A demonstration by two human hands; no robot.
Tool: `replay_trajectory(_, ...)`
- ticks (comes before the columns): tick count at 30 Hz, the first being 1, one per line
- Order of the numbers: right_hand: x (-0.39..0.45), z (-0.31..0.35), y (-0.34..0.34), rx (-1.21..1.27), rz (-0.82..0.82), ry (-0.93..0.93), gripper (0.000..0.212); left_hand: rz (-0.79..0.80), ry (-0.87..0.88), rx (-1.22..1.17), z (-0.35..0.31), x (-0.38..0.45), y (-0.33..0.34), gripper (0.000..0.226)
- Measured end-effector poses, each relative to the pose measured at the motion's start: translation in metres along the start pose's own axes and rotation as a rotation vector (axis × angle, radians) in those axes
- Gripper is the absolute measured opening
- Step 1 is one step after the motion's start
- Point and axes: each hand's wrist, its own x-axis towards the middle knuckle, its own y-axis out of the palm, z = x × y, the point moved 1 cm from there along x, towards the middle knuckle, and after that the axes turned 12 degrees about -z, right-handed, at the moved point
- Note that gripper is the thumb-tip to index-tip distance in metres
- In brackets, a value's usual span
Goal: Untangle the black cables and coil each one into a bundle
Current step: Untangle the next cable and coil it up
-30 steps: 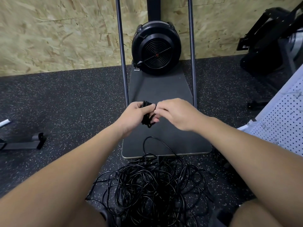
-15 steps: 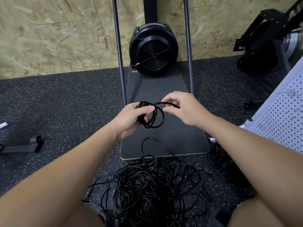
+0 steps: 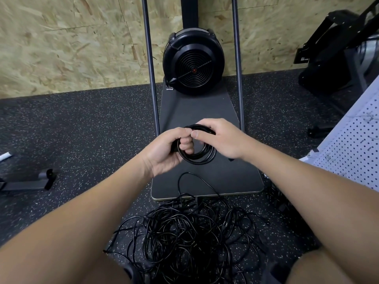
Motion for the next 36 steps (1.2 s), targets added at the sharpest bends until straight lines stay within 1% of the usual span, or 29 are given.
replay_trajectory(1, 0.001, -0.002, -0.001, -0.045, -0.025, -0.001, 0.032, -0.013, 0.02, 0.055, 0.001, 0.0, 0.0, 0.018)
replay_trajectory(2, 0.002, -0.004, -0.003, -0.079, -0.045, -0.009, 0.036, -0.025, 0.053, 0.15, 0.003, -0.001, 0.001, 0.014)
replay_trajectory(4, 0.005, -0.007, -0.007, -0.141, -0.063, -0.033, 0.041, -0.076, 0.144, 0.397, 0.01, 0.001, 0.002, 0.016)
replay_trajectory(7, 0.004, -0.012, -0.004, -0.189, -0.111, -0.004, 0.043, -0.246, 0.354, 0.798, 0.013, 0.008, 0.001, 0.003)
replay_trajectory(8, 0.004, -0.013, -0.002, -0.201, -0.125, 0.008, 0.043, -0.304, 0.411, 0.935, 0.014, 0.011, 0.0, 0.002)
replay_trajectory(9, 0.003, -0.015, 0.001, -0.22, -0.13, 0.02, 0.042, -0.363, 0.443, 1.023, 0.015, 0.012, 0.001, 0.004)
replay_trajectory(10, 0.003, -0.015, 0.002, -0.248, -0.133, 0.024, 0.041, -0.399, 0.455, 1.039, 0.015, 0.011, 0.004, 0.006)
replay_trajectory(11, 0.002, -0.016, 0.002, -0.269, -0.129, 0.02, 0.042, -0.404, 0.435, 0.981, 0.015, 0.01, 0.006, 0.009)
replay_trajectory(13, 0.001, -0.018, -0.001, -0.281, -0.082, 0.02, 0.047, -0.354, 0.319, 0.732, 0.015, 0.006, 0.012, 0.016)
replay_trajectory(14, 0.0, -0.019, -0.004, -0.268, -0.052, 0.04, 0.051, -0.337, 0.273, 0.654, 0.014, 0.005, 0.012, 0.021)
replay_trajectory(15, -0.001, -0.02, -0.008, -0.243, -0.031, 0.074, 0.055, -0.336, 0.262, 0.65, 0.011, 0.005, 0.009, 0.025)
replay_trajectory(17, 0.001, -0.023, -0.018, -0.126, -0.008, 0.176, 0.062, -0.367, 0.281, 0.745, 0.008, 0.008, 0.0, 0.033)
replay_trajectory(19, 0.007, -0.027, -0.03, -0.05, 0.003, 0.24, 0.065, -0.389, 0.285, 0.77, 0.004, 0.008, -0.007, 0.033)
replay_trajectory(20, 0.008, -0.029, -0.035, -0.069, 0.019, 0.234, 0.058, -0.384, 0.276, 0.741, 0.003, 0.007, -0.009, 0.031)
replay_trajectory(22, 0.006, -0.033, -0.044, -0.198, 0.092, 0.142, 0.032, -0.344, 0.25, 0.689, -0.001, 0.005, -0.012, 0.024)
replay_trajectory(23, 0.003, -0.035, -0.046, -0.267, 0.131, 0.084, 0.025, -0.316, 0.243, 0.686, -0.004, 0.004, -0.013, 0.023)
replay_trajectory(25, -0.002, -0.037, -0.045, -0.379, 0.167, 0.022, 0.019, -0.262, 0.237, 0.734, -0.006, 0.002, -0.014, 0.025)
replay_trajectory(28, 0.0, -0.036, -0.042, -0.502, 0.069, -0.023, 0.014, -0.171, 0.211, 0.815, -0.007, -0.006, -0.005, 0.028)
replay_trajectory(29, 0.002, -0.036, -0.043, -0.492, 0.031, -0.006, 0.015, -0.153, 0.203, 0.792, -0.006, -0.008, 0.0, 0.029)
replay_trajectory(32, 0.003, -0.03, -0.04, -0.343, -0.053, 0.075, 0.022, -0.139, 0.236, 0.697, -0.003, -0.006, 0.011, 0.03)
replay_trajectory(34, 0.002, -0.021, -0.034, -0.286, -0.08, 0.111, 0.021, -0.128, 0.239, 0.691, 0.0, -0.005, 0.014, 0.026)
replay_trajectory(36, 0.005, -0.014, -0.026, -0.274, -0.114, 0.15, 0.019, -0.129, 0.24, 0.733, 0.004, -0.006, 0.019, 0.028)
